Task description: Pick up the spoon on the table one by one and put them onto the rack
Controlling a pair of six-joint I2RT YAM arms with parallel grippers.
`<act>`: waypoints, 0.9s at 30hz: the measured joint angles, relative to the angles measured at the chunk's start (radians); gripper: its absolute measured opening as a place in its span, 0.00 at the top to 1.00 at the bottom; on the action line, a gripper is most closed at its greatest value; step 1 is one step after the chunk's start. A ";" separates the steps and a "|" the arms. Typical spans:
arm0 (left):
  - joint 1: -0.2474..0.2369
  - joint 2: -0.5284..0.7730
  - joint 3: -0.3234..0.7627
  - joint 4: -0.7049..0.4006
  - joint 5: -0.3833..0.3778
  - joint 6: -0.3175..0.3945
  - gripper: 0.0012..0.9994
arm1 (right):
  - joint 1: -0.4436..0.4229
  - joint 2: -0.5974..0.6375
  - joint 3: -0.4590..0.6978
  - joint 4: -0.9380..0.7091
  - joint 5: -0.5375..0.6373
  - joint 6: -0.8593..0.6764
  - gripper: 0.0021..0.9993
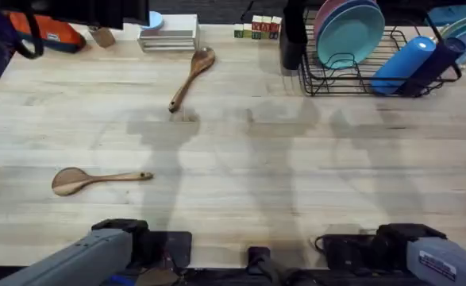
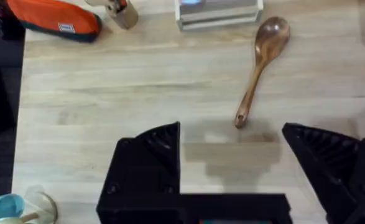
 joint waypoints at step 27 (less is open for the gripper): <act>0.000 0.001 0.000 -0.021 -0.028 -0.357 0.01 | 0.000 0.000 0.002 0.057 0.000 -0.003 0.00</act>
